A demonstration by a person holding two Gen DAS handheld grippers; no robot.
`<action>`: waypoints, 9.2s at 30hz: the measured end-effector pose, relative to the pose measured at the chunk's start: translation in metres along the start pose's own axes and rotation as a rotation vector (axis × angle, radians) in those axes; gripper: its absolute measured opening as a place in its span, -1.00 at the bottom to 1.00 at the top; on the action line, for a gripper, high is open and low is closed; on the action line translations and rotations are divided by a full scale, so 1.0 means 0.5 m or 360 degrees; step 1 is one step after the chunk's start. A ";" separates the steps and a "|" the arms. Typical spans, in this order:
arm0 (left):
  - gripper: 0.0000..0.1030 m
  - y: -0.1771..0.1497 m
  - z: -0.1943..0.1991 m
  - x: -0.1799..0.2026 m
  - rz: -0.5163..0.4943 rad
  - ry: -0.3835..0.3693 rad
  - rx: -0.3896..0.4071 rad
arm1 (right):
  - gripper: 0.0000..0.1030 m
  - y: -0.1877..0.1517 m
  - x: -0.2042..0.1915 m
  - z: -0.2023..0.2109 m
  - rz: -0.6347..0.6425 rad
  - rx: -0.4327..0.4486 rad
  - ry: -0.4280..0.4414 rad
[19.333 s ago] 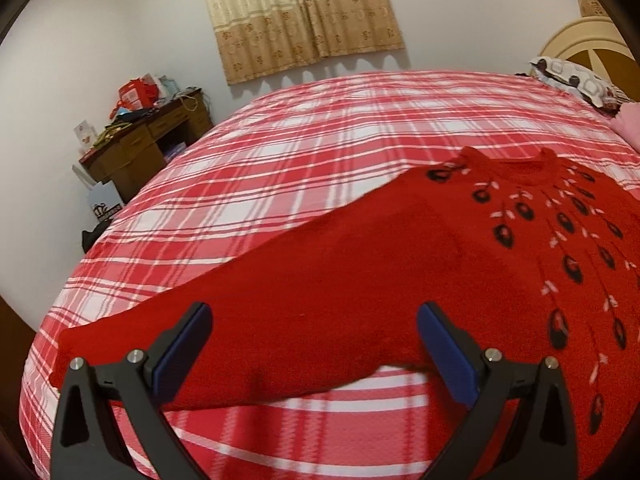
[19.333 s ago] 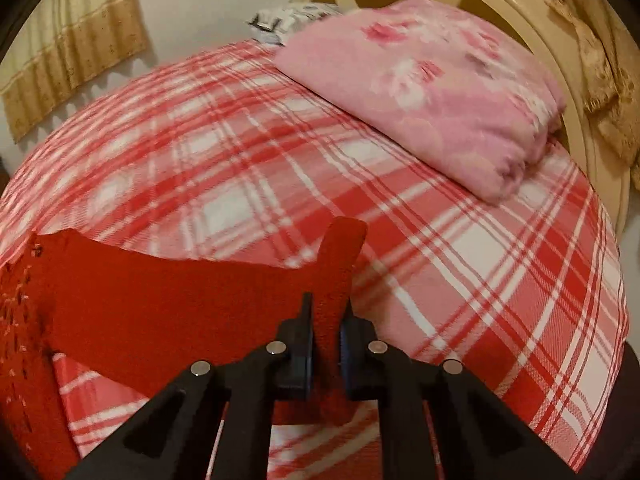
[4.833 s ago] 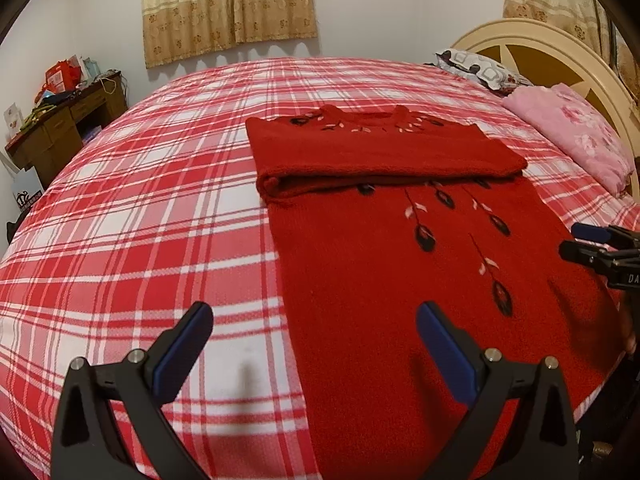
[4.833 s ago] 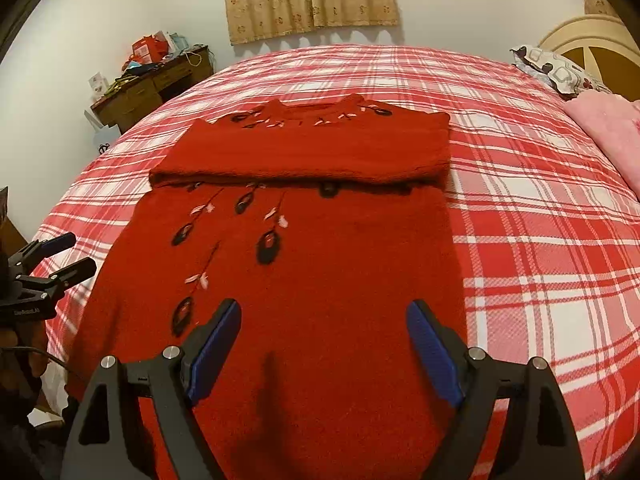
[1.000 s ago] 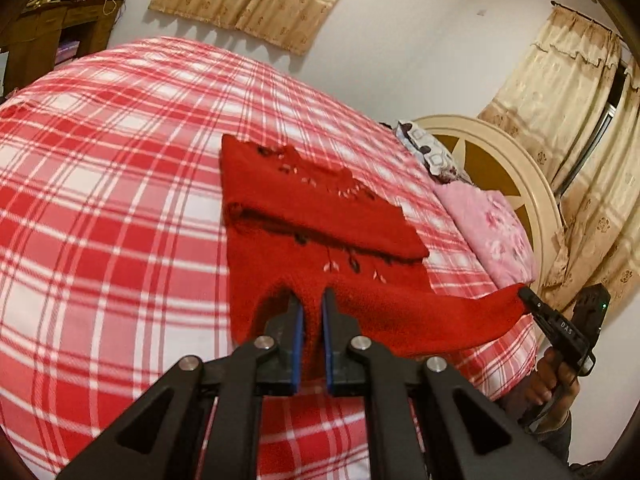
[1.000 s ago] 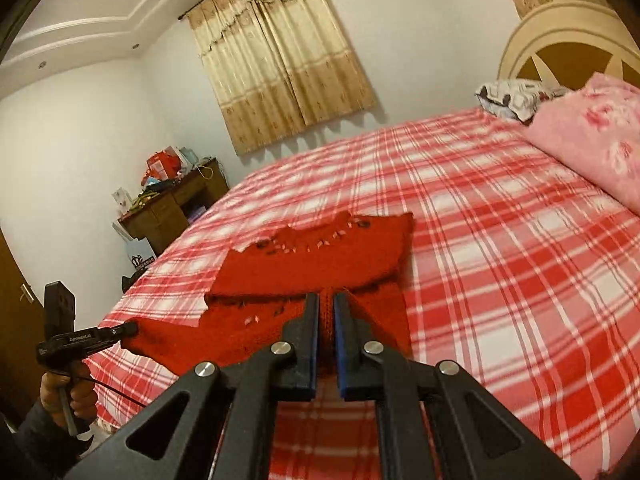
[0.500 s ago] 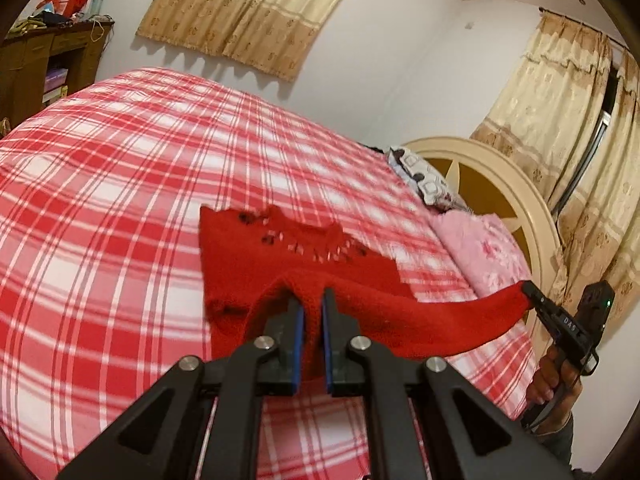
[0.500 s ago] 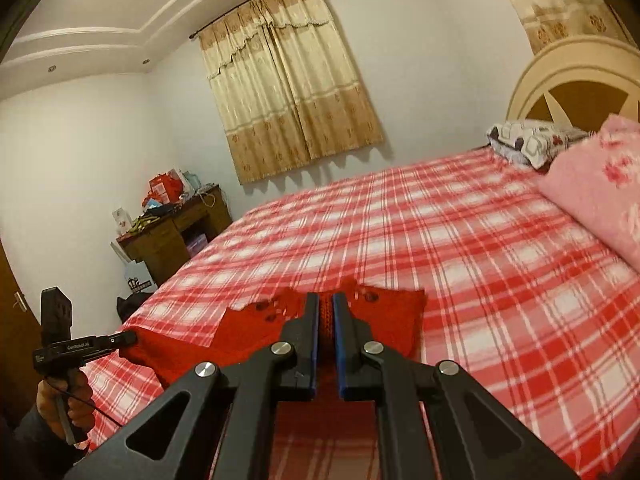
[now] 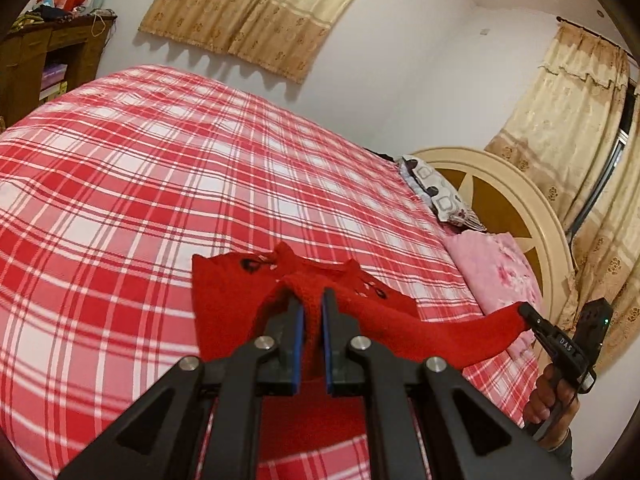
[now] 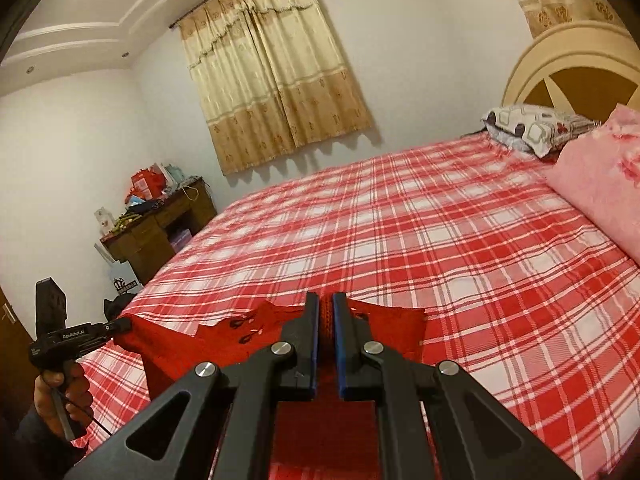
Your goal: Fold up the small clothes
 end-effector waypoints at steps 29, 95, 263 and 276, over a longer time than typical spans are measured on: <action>0.05 -0.047 -0.140 -0.097 -0.0185 0.0370 -0.0094 | 0.18 -0.120 0.031 -0.323 0.0196 -0.0590 -0.0266; 0.26 -0.232 -0.102 -0.067 -0.0268 0.0515 -0.0240 | -0.89 -0.261 0.100 -0.129 0.0119 -0.0613 -0.0243; -0.73 0.021 -0.259 0.089 -0.0050 -0.0246 -0.0270 | -0.87 -0.284 -0.267 -0.152 0.0805 -0.0348 0.0051; -0.73 0.008 -0.305 0.190 -0.0140 -0.0310 -0.0319 | -0.87 -0.258 -0.174 -0.098 0.0631 -0.0331 0.0016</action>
Point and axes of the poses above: each gripper's, at about its wrist camera, not at the fingertips, and z roughly against the way its jaws point, x to its right, y to its top, the point moved 3 cm from there along -z, roughly the way its jaws point, and after that the axes turned 3 degrees about y, right-handed, at the moved point
